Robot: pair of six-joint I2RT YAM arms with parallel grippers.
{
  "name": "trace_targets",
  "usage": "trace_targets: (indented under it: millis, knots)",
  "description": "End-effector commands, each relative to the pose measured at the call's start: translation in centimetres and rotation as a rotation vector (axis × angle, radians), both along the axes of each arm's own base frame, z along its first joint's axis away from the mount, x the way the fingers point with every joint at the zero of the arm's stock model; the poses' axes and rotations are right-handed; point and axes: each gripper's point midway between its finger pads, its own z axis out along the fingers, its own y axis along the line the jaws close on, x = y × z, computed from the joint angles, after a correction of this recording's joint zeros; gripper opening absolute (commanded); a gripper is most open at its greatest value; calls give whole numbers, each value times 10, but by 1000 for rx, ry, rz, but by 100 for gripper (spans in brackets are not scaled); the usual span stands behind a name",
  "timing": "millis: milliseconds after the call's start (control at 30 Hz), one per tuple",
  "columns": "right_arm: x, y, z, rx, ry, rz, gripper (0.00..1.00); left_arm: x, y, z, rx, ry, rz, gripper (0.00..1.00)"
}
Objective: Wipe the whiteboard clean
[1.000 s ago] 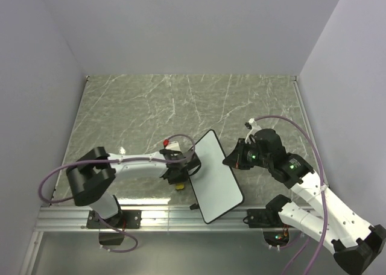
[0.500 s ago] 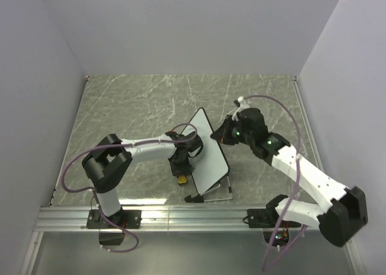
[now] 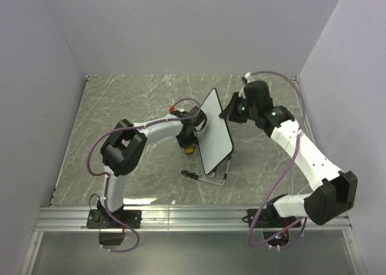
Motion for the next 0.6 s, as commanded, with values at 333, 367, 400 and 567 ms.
trace_targets:
  millis: [333, 367, 400, 567]
  knots:
    - [76, 17, 150, 133, -199, -55, 0, 90, 55, 61, 55, -281, 279, 0]
    - [70, 11, 153, 126, -193, -74, 0, 89, 59, 85, 11, -314, 272, 0]
    - [70, 1, 151, 107, -185, -139, 0, 89, 71, 91, 6, -319, 284, 0]
    - [17, -38, 128, 140, -90, -323, 0, 57, 113, 97, 11, -317, 213, 0]
